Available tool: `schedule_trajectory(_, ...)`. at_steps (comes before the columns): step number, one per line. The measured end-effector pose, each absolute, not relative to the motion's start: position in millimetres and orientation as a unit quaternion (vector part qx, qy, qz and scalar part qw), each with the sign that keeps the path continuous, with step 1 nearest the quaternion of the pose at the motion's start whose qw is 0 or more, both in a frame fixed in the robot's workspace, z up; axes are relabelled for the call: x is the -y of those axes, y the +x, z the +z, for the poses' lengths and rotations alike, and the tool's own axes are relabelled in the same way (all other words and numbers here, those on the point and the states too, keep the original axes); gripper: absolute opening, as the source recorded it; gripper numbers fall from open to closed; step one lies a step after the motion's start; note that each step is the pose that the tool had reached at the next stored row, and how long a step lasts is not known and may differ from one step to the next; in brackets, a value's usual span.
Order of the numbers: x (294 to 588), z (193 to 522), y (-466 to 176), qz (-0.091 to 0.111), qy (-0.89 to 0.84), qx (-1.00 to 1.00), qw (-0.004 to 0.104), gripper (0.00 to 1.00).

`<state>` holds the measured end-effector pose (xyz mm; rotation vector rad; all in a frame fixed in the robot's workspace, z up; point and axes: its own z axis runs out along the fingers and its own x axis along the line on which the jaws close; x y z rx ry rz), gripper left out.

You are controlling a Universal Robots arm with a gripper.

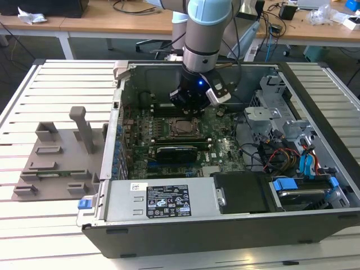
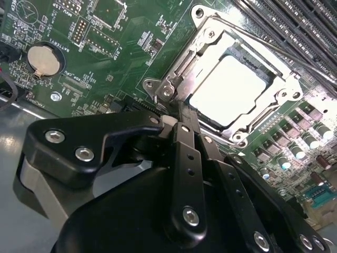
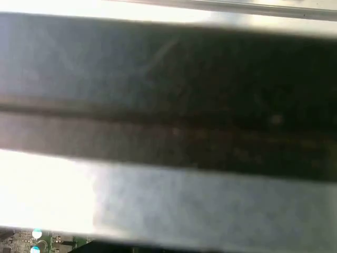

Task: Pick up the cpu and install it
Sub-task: 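Install the first cpu locking lever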

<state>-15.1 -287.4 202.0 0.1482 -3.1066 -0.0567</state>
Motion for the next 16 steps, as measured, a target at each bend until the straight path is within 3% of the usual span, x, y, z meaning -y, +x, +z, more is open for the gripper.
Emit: schedule_trajectory(16,287,211,-15,-0.016,0.048,0.999,0.015,0.11)
